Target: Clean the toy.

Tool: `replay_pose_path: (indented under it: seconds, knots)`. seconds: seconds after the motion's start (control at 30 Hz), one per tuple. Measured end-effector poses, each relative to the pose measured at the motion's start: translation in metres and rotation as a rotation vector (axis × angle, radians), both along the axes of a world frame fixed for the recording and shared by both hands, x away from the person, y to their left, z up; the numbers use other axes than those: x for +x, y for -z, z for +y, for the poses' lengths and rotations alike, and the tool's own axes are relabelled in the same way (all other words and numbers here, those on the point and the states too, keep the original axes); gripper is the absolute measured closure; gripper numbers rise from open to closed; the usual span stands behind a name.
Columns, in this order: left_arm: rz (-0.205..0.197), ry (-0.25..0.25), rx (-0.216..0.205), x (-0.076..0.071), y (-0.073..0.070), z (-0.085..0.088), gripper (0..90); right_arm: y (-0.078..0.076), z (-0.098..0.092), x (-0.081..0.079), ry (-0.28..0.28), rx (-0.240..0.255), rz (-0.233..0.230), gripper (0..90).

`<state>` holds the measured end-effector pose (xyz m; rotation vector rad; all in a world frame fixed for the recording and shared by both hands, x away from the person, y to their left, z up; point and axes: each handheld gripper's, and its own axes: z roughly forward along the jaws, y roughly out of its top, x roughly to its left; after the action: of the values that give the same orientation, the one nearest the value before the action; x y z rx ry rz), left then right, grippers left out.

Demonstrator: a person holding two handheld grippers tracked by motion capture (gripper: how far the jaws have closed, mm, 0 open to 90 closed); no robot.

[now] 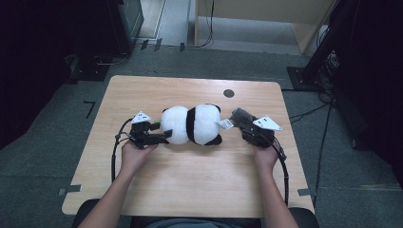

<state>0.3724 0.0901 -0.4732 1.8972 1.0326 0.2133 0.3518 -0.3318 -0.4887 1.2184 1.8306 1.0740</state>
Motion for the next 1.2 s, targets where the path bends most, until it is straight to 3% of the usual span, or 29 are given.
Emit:
replay_pose_path:
  seconds: [0.17,0.27,0.5,0.7,0.87,1.07,1.2]
  knots:
    - [-0.007,-0.001,-0.01,-0.001,0.001,0.0,29.1,0.01,-0.009,0.008,0.044,0.023,0.008,41.2]
    - [-0.005,-0.002,-0.015,-0.001,0.002,0.0,29.1,0.016,-0.014,0.015,0.047,0.073,0.043,42.2]
    - [-0.005,0.001,-0.023,0.0,0.003,0.0,29.0,0.029,-0.02,0.028,0.076,0.098,0.091,48.4]
    - [-0.003,0.001,-0.024,-0.001,0.004,-0.001,28.9,0.03,-0.016,0.031,0.103,0.074,0.142,56.1]
    - [-0.004,-0.001,-0.026,-0.001,0.005,0.0,28.2,0.032,-0.012,0.04,0.106,0.031,0.24,57.5]
    - [-0.011,-0.002,-0.017,-0.002,0.004,-0.001,28.1,0.033,-0.007,0.039,0.113,-0.021,0.238,57.1]
    - [-0.021,-0.006,-0.009,-0.003,0.004,-0.001,28.6,0.033,-0.008,0.04,0.111,-0.014,0.242,55.7]
